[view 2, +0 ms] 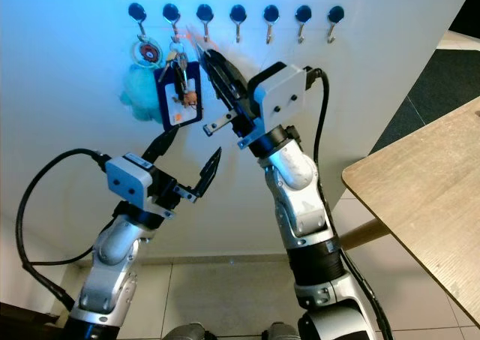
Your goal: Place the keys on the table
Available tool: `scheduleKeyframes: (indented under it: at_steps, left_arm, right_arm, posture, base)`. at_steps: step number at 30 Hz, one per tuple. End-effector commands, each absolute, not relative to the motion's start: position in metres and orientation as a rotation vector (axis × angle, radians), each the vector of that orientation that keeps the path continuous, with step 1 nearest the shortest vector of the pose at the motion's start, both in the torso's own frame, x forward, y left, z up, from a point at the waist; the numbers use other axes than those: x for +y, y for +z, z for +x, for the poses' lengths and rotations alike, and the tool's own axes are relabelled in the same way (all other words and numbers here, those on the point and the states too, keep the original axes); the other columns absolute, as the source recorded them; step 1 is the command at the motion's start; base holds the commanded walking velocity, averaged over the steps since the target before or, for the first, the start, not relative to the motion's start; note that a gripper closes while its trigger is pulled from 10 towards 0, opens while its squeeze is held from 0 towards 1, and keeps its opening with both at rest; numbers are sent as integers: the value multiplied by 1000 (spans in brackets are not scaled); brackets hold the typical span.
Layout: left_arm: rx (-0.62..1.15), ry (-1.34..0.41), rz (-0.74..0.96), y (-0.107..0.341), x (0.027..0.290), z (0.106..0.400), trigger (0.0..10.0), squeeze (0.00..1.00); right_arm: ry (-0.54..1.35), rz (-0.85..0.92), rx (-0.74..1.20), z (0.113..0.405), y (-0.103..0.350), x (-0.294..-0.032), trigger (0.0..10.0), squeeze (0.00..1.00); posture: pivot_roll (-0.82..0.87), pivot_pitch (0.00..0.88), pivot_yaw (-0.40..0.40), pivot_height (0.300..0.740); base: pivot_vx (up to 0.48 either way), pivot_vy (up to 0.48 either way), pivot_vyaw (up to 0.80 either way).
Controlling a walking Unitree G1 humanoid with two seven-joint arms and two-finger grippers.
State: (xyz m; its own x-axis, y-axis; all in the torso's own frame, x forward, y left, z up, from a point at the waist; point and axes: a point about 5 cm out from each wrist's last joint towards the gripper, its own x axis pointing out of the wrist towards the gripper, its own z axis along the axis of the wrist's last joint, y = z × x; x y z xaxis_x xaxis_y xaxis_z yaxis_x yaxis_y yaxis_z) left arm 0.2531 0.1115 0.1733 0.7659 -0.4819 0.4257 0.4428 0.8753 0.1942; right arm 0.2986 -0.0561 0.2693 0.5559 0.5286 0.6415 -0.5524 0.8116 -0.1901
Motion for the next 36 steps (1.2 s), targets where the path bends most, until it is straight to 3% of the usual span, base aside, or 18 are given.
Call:
scheduleKeyframes:
  at_steps: [1, 2, 6, 17, 18, 19, 20, 21, 22, 23, 24, 25, 26, 36]
  left_arm:
    - [-473, -518, 102, 171, 111, 251, 10000, 0]
    - [-473, -519, 103, 171, 111, 251, 10000, 0]
    - [-472, -520, 106, 170, 110, 251, 10000, 0]
    - [-470, -526, 106, 169, 108, 249, 10000, 0]
    - [-471, -527, 105, 170, 108, 249, 10000, 0]
    - [-471, -528, 105, 170, 107, 249, 10000, 0]
    - [-472, -528, 105, 170, 107, 249, 10000, 0]
    - [-472, -528, 105, 170, 107, 249, 10000, 0]
    - [-474, -529, 105, 170, 107, 249, 10000, 0]
    - [-474, -529, 105, 170, 107, 249, 10000, 0]
    - [-475, -529, 106, 170, 107, 249, 10000, 0]
    - [-476, -529, 106, 170, 107, 250, 10000, 0]
    - [-476, -530, 106, 170, 107, 250, 10000, 0]
    - [-484, -532, 110, 171, 106, 250, 10000, 0]
  right_arm:
    - [633, 31, -700, 301, 261, -57, 3922, 0]
    - [629, 13, -635, 304, 246, -56, 10000, 0]
    - [610, -20, -510, 307, 215, -59, 10000, 0]
    - [544, -44, -447, 312, 199, -70, 10000, 12]
    - [533, -47, -440, 312, 196, -72, 10000, 714]
    - [526, -49, -435, 313, 195, -73, 10000, 714]
    - [522, -49, -433, 314, 194, -74, 10000, 855]
    - [522, -49, -433, 314, 194, -74, 10000, 855]
    - [519, -50, -432, 315, 194, -75, 10000, 984]
    - [519, -50, -432, 315, 194, -75, 10000, 984]
    - [518, -50, -432, 315, 194, -75, 10000, 898]
    - [517, -52, -432, 316, 194, -75, 10000, 706]
    - [516, -53, -431, 317, 195, -74, 10000, 0]
    - [521, -48, -431, 326, 197, -71, 10000, 0]
  posture:
    - [28, 108, -19, 740]
    - [28, 108, -19, 740]
    - [31, 109, -20, 740]
    - [30, 106, -20, 740]
    - [30, 105, -20, 740]
    - [30, 105, -20, 740]
    - [30, 103, -20, 740]
    - [30, 103, -20, 740]
    - [30, 103, -20, 740]
    - [30, 103, -20, 740]
    - [30, 98, -20, 740]
    - [30, 98, -20, 740]
    - [29, 94, -19, 740]
    - [31, 82, -19, 740]
  base:
    - [0, 0, 0]
    - [0, 0, 0]
    - [0, 0, 0]
    - [0, 0, 0]
    - [0, 0, 0]
    - [0, 0, 0]
    - [0, 0, 0]
    - [0, 0, 0]
    - [0, 0, 0]
    - [0, 0, 0]
    - [0, 0, 0]
    - [0, 0, 0]
    - [0, 0, 0]
    - [0, 0, 0]
